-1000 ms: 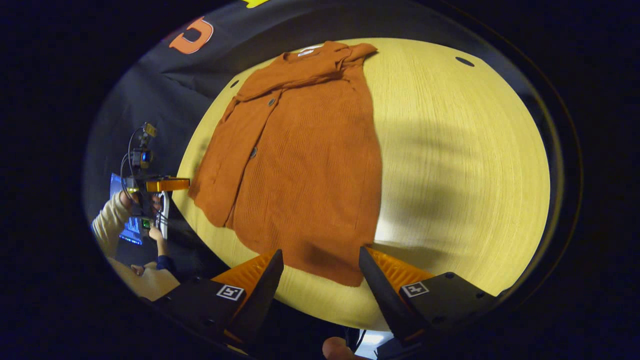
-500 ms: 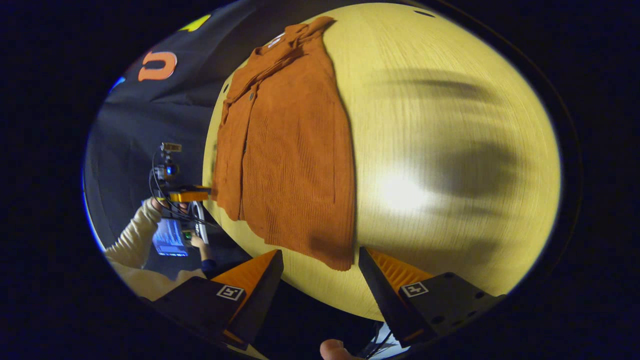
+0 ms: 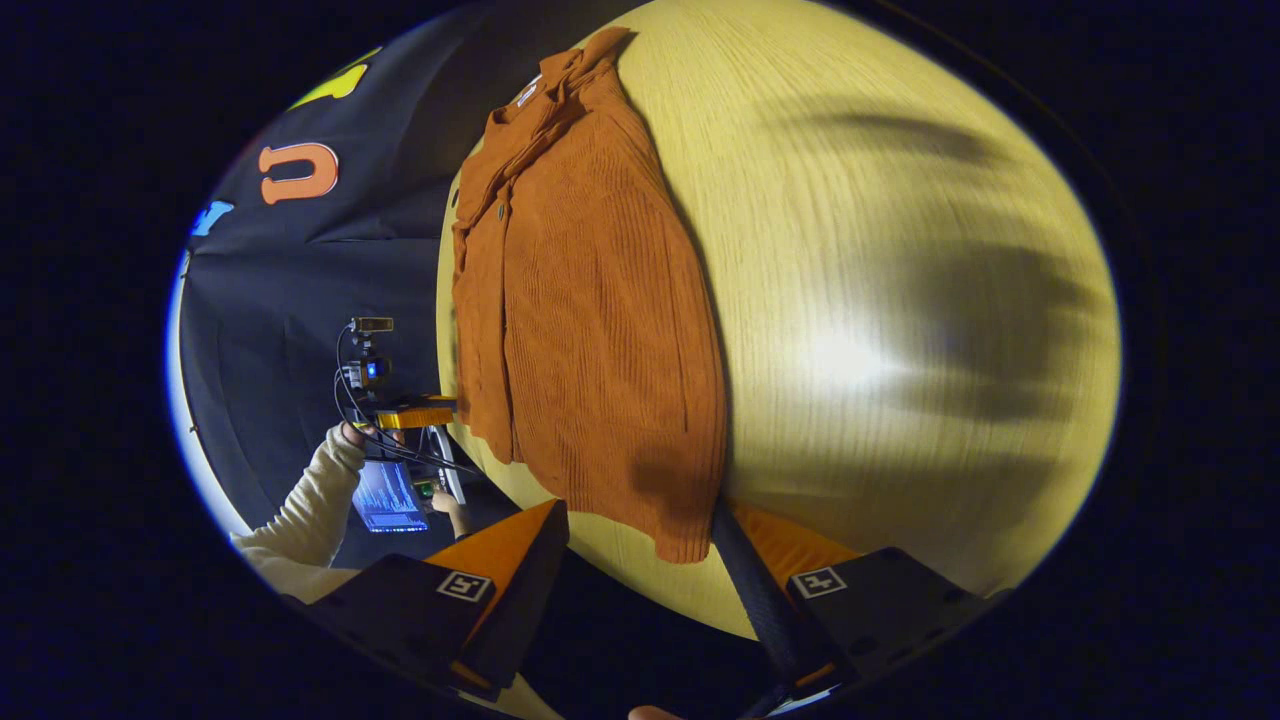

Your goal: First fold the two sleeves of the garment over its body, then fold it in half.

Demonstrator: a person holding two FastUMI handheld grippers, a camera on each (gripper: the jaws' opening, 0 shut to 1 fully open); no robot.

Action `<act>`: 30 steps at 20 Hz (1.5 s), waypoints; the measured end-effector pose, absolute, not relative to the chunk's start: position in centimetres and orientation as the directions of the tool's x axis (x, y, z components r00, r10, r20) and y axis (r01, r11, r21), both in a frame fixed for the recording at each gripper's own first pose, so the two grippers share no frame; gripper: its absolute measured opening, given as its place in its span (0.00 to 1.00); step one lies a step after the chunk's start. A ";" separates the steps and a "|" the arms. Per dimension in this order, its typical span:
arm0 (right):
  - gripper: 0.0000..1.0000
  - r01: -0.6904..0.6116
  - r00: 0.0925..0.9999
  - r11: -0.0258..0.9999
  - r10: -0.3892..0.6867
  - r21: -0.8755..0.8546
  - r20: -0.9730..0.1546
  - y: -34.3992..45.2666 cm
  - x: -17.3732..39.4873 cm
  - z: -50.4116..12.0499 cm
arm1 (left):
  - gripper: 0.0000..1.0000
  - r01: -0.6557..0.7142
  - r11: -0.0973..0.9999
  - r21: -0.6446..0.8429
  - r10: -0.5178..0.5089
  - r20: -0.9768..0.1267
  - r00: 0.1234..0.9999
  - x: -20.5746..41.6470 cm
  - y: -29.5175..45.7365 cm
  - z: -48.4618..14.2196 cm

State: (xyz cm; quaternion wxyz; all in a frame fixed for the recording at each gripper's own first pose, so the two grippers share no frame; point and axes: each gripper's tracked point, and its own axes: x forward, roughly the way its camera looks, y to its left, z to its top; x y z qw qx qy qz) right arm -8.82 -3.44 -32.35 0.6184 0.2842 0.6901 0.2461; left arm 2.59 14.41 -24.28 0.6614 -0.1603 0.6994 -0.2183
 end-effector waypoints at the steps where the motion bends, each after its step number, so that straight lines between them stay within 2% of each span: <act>1: 0.92 0.087 -0.074 0.717 0.697 0.692 -0.713 -3.3 -8.7 -32.4 | 0.92 0.064 0.858 -0.509 -0.504 -0.860 -0.077 2.6 14.5 -24.3; 2: 0.90 0.086 -0.075 0.718 0.696 0.691 -0.714 -3.1 -8.7 -32.5 | 0.91 0.068 0.869 -0.489 -0.485 -0.872 -0.069 2.9 14.7 -24.5; 3: 0.88 0.085 -0.072 0.715 0.699 0.694 -0.712 -2.9 -8.6 -32.5 | 1.00 0.081 0.893 -0.443 -0.438 -0.896 -0.073 3.1 15.6 -25.4; 6: 0.82 0.084 -0.067 0.717 0.697 0.692 -0.714 -2.5 -8.5 -32.7 | 0.39 0.052 0.903 -0.426 -0.422 -0.904 -0.072 3.7 15.7 -25.3; 7: 0.81 0.077 -0.068 0.726 0.688 0.683 -0.723 -2.6 -8.5 -32.9 | 0.38 0.047 0.901 -0.431 -0.428 -0.901 -0.067 3.4 15.6 -25.3; 9: 0.74 0.073 -0.065 0.727 0.687 0.683 -0.724 -2.4 -8.5 -32.9 | 0.38 0.042 0.902 -0.430 -0.427 -0.902 -0.068 3.1 15.6 -25.4; 13: 0.74 0.078 -0.070 0.721 0.692 0.688 -0.718 -2.1 -8.8 -33.1 | 0.23 0.022 0.883 -0.469 -0.466 -0.882 -0.069 3.1 15.3 -25.3; 15: 0.66 0.089 -0.080 0.715 0.699 0.694 -0.710 -2.0 -8.9 -33.1 | 0.13 0.011 0.857 -0.515 -0.513 -0.856 -0.071 3.0 15.0 -24.9; 16: 0.66 0.096 -0.082 0.710 0.704 0.697 -0.705 -1.8 -8.9 -33.1 | 0.08 0.002 0.839 -0.544 -0.542 -0.837 -0.073 3.0 14.7 -24.7; 18: 0.63 0.101 -0.089 0.704 0.710 0.703 -0.698 -1.6 -8.9 -33.1 | 0.10 -0.005 0.799 -0.601 -0.599 -0.796 -0.085 2.7 14.2 -24.4; 19: 0.65 0.101 -0.091 0.707 0.707 0.700 -0.701 -1.6 -9.0 -33.2 | 0.08 -0.015 0.788 -0.615 -0.614 -0.785 -0.087 2.7 14.0 -24.4; 20: 0.65 0.084 -0.093 0.746 0.665 0.660 -0.741 -2.4 -9.2 -34.1 | 0.07 -0.023 0.780 -0.625 -0.624 -0.776 -0.091 2.8 13.9 -24.1; 23: 0.12 0.103 -0.085 0.753 0.658 0.650 -0.749 -2.4 -8.8 -34.6 | 0.05 0.002 0.802 -0.598 -0.595 -0.798 -0.096 2.9 13.9 -24.2; 26: 0.13 0.075 -0.065 0.759 0.651 0.647 -0.756 -1.5 -8.6 -35.3 | 0.03 0.038 0.841 -0.539 -0.535 -0.840 -0.089 3.1 14.5 -24.4; 27: 0.07 0.052 -0.061 0.765 0.645 0.642 -0.762 -2.3 -8.8 -34.7 | 0.03 0.035 0.854 -0.519 -0.516 -0.853 -0.081 3.3 14.5 -24.6; 30: 0.07 0.010 -0.058 0.785 0.619 0.620 -0.783 -2.4 -9.2 -34.7 | 0.03 0.023 0.901 -0.433 -0.432 -0.901 -0.033 3.8 14.4 -25.0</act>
